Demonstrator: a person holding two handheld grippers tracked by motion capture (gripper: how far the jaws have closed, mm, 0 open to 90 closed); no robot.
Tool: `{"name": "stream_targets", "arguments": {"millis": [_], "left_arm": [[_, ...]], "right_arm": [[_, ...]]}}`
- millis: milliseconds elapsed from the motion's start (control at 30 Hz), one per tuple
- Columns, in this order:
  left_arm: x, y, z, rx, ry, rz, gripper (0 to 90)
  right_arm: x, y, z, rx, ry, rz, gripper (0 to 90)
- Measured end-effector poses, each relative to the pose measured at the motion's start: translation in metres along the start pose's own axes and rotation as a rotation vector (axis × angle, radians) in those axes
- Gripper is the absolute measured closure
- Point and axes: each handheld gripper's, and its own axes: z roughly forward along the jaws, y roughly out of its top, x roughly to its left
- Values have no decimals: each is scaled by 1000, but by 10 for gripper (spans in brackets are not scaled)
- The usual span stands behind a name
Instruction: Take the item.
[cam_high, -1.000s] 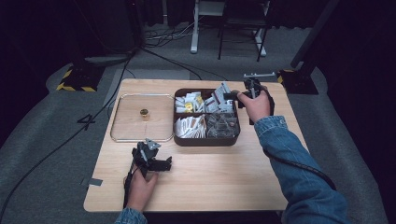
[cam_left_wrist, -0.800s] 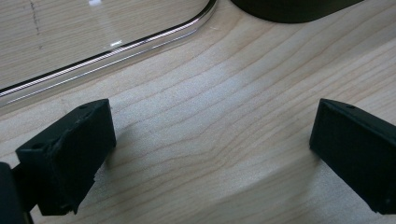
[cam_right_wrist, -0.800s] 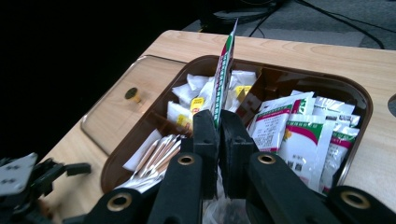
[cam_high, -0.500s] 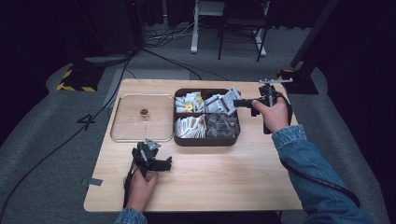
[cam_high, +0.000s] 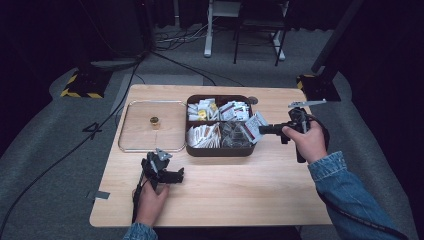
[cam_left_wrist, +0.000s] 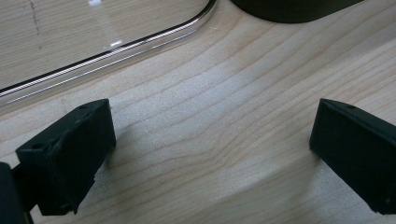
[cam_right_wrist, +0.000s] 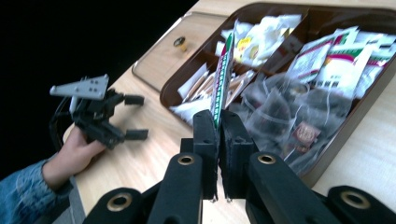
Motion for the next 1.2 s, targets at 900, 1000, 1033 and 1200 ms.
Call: {"name": "stream_targets", "arguments": {"millis": [900, 1000, 1033, 1200], "left_arm": [[0, 0, 0, -1, 0, -2, 6], [0, 0, 0, 0, 0, 0, 6], [0, 0, 0, 0, 0, 0, 6], [0, 0, 0, 0, 0, 0, 6]], "right_arm": [[-4, -82, 16, 193, -24, 53, 870], [-6, -86, 20, 202, -25, 62, 870], [-6, -86, 20, 202, -25, 62, 870], [-9, -91, 24, 225, -20, 84, 870]]}}
